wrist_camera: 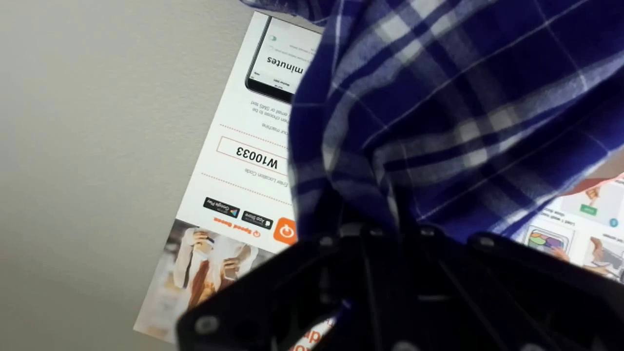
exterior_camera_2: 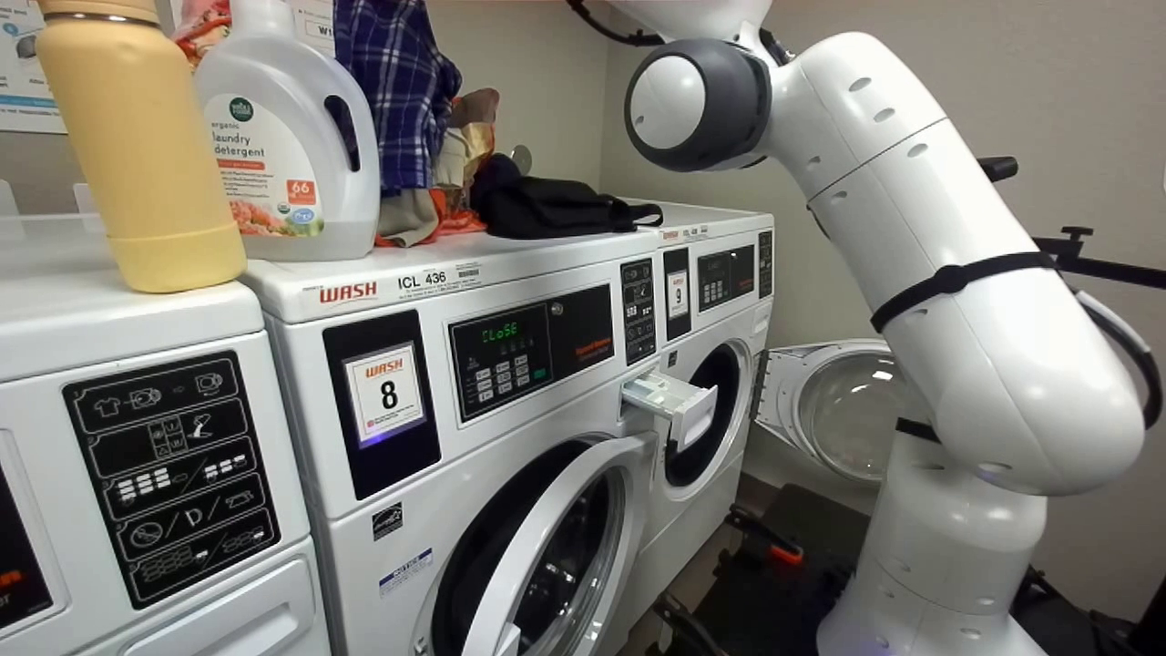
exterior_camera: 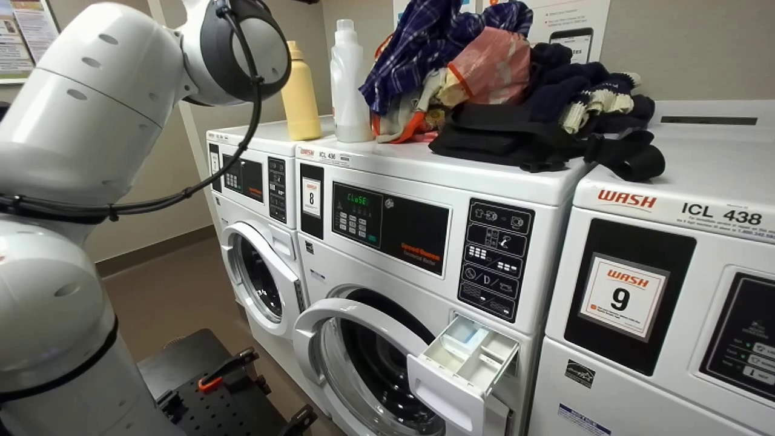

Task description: Put the blue checked shirt in the bag

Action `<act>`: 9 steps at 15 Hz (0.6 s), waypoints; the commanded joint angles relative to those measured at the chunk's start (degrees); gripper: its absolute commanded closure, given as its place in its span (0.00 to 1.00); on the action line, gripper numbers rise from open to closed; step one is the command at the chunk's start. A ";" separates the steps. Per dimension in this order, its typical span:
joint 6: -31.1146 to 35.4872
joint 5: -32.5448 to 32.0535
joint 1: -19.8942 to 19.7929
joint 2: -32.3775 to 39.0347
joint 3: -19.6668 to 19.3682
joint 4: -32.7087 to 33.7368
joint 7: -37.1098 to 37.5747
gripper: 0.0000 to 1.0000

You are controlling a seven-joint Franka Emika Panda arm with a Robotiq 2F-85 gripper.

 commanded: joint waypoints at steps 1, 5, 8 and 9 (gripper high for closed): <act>3.82 -2.25 0.57 1.74 -2.44 -0.09 3.76 0.99; 5.19 -3.60 0.35 4.59 -3.99 -0.48 4.29 0.99; 5.43 -4.42 0.17 6.75 -4.84 -0.65 3.72 0.99; 5.28 -4.48 0.09 7.34 -5.06 -0.68 3.54 0.99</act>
